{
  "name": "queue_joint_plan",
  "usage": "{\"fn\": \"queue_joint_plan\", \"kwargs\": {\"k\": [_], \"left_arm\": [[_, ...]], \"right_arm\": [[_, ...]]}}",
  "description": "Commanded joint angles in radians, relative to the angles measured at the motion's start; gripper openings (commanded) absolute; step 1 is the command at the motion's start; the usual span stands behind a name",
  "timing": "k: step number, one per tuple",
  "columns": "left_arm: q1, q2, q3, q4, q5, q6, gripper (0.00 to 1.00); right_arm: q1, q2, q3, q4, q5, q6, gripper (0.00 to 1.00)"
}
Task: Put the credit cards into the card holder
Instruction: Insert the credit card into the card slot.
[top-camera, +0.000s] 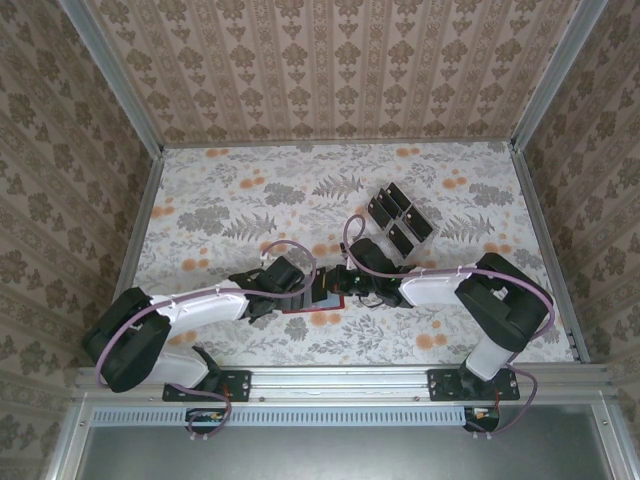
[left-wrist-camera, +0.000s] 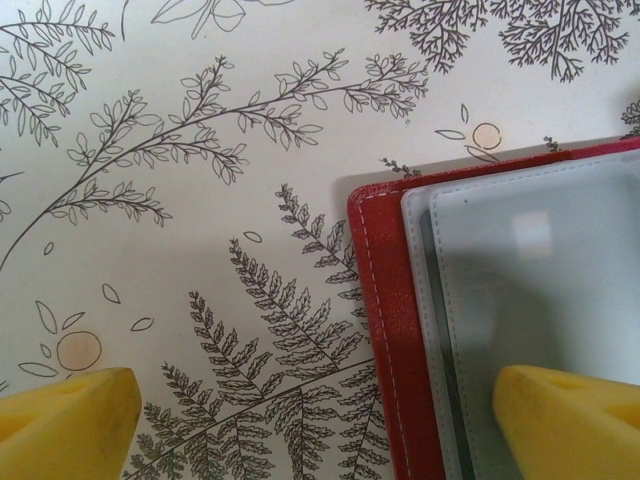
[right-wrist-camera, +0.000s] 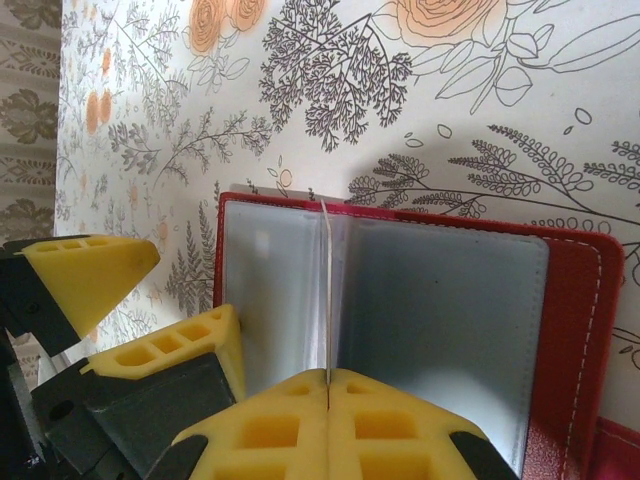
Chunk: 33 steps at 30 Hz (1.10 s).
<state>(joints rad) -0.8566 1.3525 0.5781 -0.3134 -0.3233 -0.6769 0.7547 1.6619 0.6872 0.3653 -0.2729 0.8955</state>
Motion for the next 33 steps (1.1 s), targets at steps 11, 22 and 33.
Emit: {"fn": "queue_joint_plan", "kwargs": {"k": [11,22,33], "left_arm": [[0.004,0.004,-0.031,-0.076,-0.023,-0.008,1.00],[0.006,0.004,-0.034,-0.077,-0.025,-0.004,1.00],[0.007,0.002,-0.038,-0.072,-0.023,-0.003,1.00]], "right_arm": [[-0.010,0.062,-0.044,0.125,-0.063,0.059,0.00],[-0.012,0.073,-0.063,0.193,-0.091,0.101,0.00],[-0.018,0.002,-0.084,0.182,-0.061,0.118,0.00]]}}
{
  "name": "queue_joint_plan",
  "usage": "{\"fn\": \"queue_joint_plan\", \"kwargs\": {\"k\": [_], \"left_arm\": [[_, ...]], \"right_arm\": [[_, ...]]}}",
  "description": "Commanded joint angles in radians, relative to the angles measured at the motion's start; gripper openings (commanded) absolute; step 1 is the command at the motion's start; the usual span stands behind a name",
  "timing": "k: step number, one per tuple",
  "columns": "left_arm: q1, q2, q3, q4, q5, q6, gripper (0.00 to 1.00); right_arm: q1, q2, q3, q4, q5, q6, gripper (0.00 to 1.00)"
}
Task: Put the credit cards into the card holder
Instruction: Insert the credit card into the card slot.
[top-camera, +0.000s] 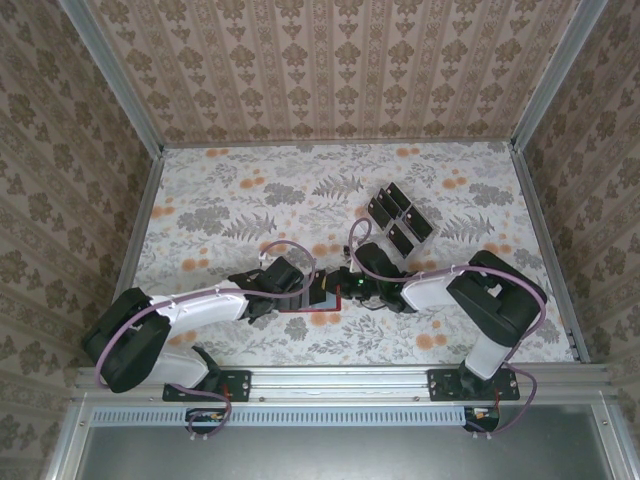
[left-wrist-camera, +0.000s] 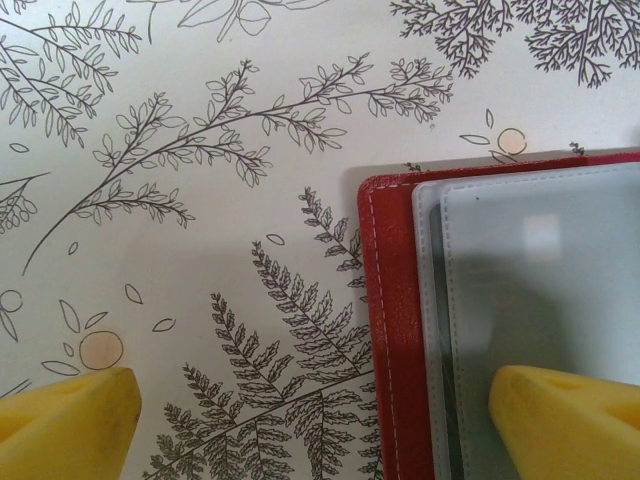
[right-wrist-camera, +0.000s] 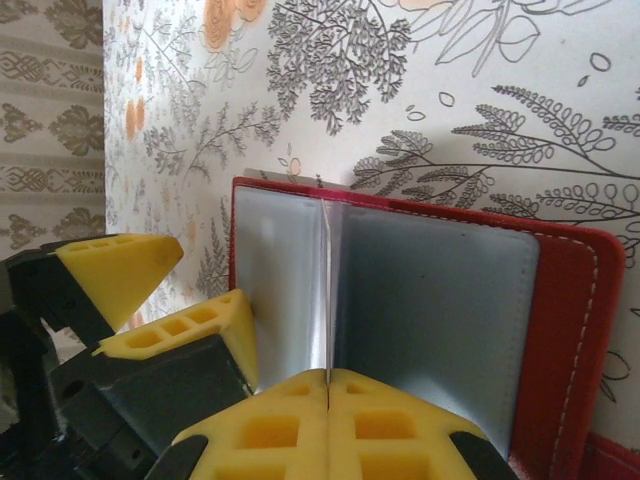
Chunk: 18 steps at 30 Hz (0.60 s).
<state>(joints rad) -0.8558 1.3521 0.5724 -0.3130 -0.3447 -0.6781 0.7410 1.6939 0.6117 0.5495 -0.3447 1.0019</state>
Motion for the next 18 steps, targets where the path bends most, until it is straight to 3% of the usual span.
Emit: {"fn": "queue_joint_plan", "kwargs": {"k": [1,18], "left_arm": [[0.005,0.004,-0.032,-0.071,-0.001,-0.003,1.00],[0.005,0.010,-0.039,-0.065,-0.001,-0.005,1.00]], "right_arm": [[-0.005,-0.031,-0.009,0.001,0.008,0.015,0.00],[0.006,0.054,-0.006,0.089,-0.010,0.065,0.00]]}}
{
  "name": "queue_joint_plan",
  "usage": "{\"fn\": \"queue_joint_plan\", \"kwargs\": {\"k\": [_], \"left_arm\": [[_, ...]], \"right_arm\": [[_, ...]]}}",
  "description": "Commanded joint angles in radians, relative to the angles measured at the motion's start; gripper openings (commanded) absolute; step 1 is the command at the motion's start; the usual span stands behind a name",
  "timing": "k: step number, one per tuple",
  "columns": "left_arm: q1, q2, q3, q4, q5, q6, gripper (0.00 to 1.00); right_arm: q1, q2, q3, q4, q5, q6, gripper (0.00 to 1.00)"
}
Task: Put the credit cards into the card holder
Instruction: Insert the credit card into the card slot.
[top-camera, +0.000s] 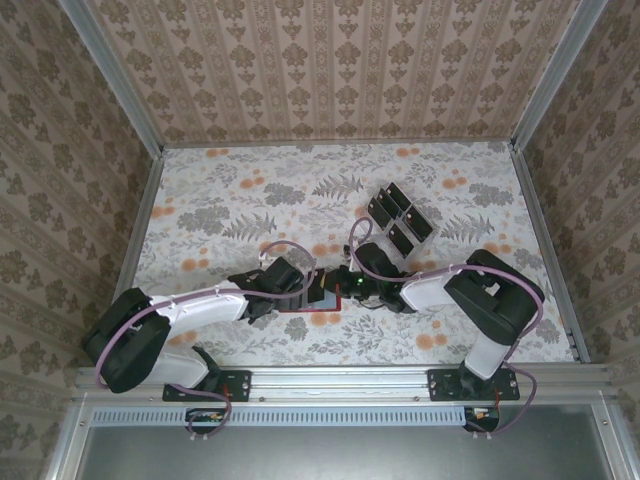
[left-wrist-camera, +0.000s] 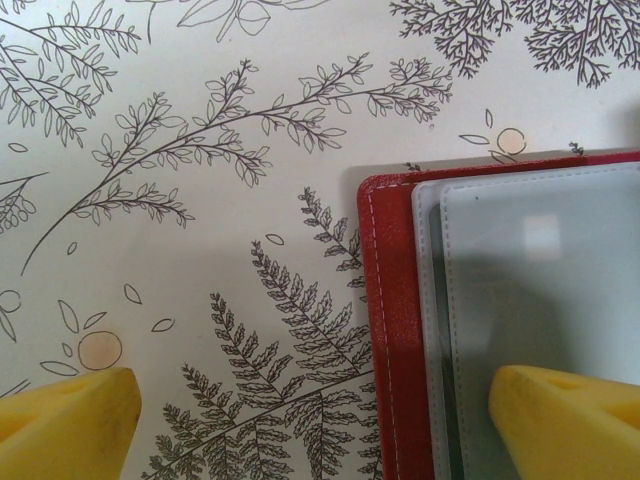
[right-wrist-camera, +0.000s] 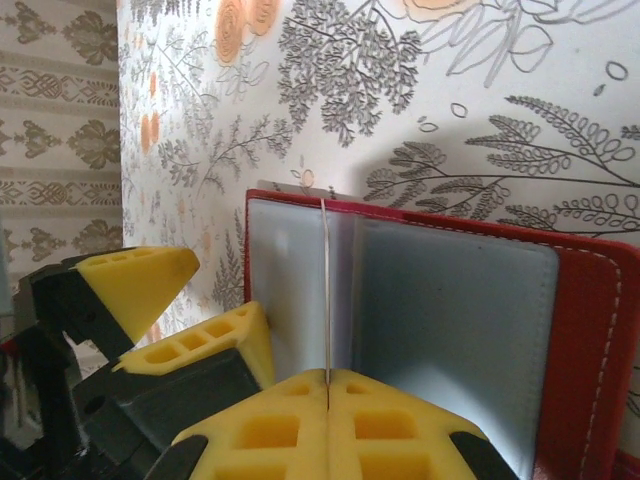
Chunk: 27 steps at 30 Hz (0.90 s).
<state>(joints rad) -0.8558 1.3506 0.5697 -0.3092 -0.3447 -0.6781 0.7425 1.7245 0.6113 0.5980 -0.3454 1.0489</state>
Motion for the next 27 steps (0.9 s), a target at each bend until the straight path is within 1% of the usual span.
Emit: {"fn": "queue_joint_plan", "kwargs": {"k": [1,16,27], "left_arm": [[0.004,0.011,-0.037,-0.069,-0.002,-0.006,1.00],[0.005,0.013,-0.037,-0.069,-0.001,-0.007,1.00],[0.005,0.013,-0.037,-0.068,-0.002,-0.006,1.00]], "right_arm": [[0.005,0.029,-0.006,0.040,-0.008,0.019,0.00],[0.018,0.068,-0.007,0.059,-0.023,0.023,0.00],[0.017,0.050,-0.043,0.060,-0.025,0.023,0.00]]}}
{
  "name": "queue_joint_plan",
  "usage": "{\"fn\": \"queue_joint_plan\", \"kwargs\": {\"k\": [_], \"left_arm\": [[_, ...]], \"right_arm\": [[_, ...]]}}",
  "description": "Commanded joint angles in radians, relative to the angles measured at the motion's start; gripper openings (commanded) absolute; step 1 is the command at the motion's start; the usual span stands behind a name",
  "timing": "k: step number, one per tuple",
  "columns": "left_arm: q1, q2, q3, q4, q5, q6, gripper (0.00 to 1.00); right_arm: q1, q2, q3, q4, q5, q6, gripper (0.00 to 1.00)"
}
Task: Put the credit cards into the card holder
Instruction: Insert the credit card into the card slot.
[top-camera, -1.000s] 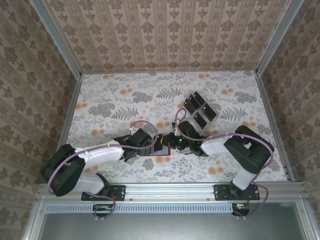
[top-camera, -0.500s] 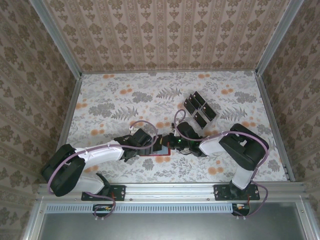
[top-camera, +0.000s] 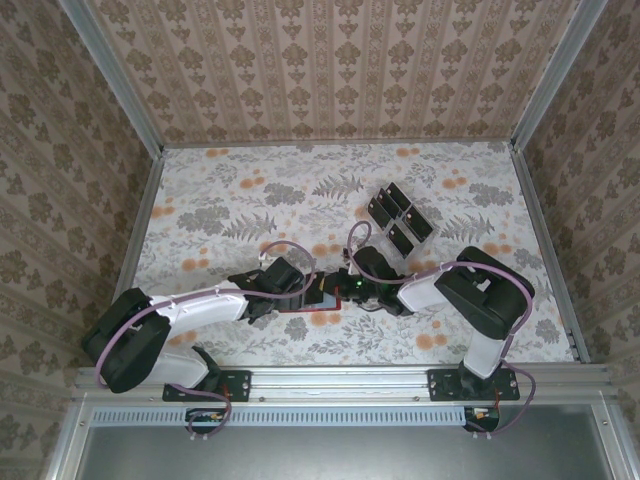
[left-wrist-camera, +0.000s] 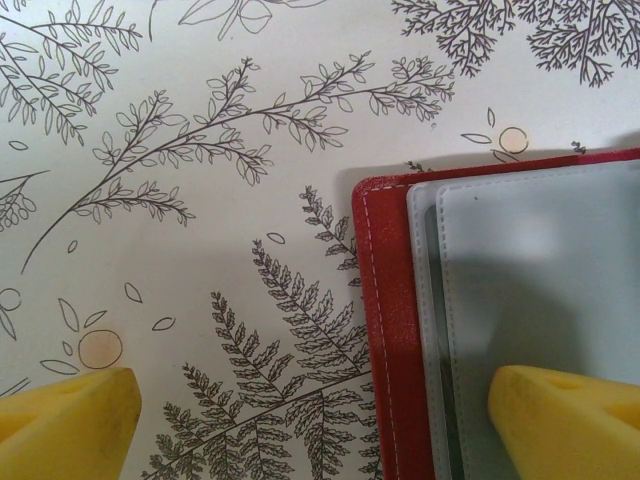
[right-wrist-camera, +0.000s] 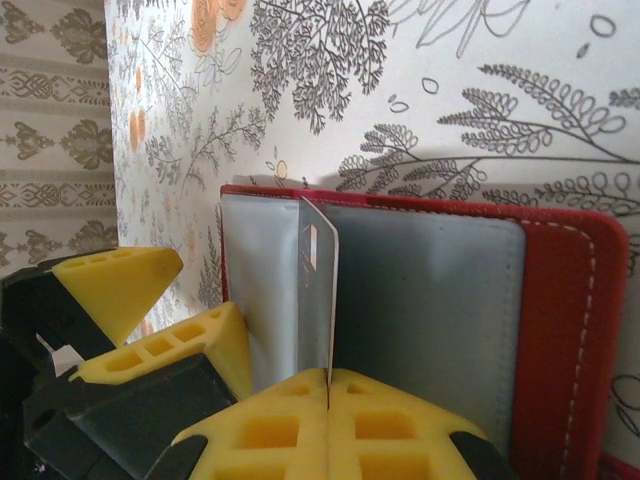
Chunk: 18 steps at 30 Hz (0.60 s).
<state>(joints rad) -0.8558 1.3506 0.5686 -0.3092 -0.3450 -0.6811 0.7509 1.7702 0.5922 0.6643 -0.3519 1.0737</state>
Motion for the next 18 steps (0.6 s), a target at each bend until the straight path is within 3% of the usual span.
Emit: {"fn": "queue_joint_plan", "kwargs": {"k": [1,18], "left_arm": [[0.005,0.013,-0.036,-0.068,-0.002,-0.003,1.00],[0.004,0.013,-0.036,-0.067,-0.005,0.000,1.00]], "right_arm": [[0.009,0.003,-0.029,-0.006,-0.021,-0.003,0.00],[0.010,0.007,-0.061,0.002,-0.016,0.025,0.00]]}}
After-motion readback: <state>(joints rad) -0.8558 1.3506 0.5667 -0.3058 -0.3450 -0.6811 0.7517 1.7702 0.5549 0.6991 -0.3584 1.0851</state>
